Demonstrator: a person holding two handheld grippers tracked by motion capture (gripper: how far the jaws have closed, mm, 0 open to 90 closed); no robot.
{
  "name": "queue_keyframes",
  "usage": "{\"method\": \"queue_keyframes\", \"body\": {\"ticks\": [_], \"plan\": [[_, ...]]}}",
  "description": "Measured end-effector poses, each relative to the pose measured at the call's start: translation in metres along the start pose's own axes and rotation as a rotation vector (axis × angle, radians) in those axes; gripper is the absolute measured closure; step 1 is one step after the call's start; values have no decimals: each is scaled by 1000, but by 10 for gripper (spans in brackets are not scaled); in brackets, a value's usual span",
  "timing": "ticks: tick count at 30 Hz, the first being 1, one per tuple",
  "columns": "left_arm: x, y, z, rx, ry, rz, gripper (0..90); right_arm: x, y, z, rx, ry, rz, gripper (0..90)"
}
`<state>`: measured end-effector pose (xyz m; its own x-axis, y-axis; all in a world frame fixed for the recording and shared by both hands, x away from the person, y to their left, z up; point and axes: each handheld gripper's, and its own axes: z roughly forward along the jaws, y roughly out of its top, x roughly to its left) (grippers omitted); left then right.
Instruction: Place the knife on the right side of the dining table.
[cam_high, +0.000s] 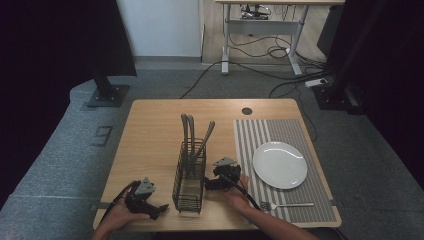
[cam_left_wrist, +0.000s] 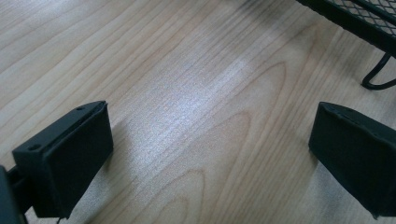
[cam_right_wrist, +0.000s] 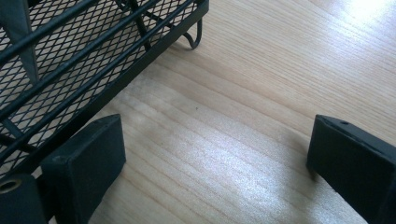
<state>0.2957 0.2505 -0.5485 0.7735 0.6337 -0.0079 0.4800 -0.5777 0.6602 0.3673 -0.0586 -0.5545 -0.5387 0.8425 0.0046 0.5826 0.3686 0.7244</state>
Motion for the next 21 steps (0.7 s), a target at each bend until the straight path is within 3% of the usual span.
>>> {"method": "queue_keyframes", "body": {"ticks": [7,10,16,21], "plan": [[0,0,0,0,0,0,0,-1,0,-1,-12,-5,15,96],[0,0,0,0,0,0,0,-3,2,-5,-25,14,39,119],[0,0,0,0,0,0,0,-10,14,-28,-101,56,106,129],[0,0,0,0,0,0,0,-16,21,-42,-143,75,124,132]]}}
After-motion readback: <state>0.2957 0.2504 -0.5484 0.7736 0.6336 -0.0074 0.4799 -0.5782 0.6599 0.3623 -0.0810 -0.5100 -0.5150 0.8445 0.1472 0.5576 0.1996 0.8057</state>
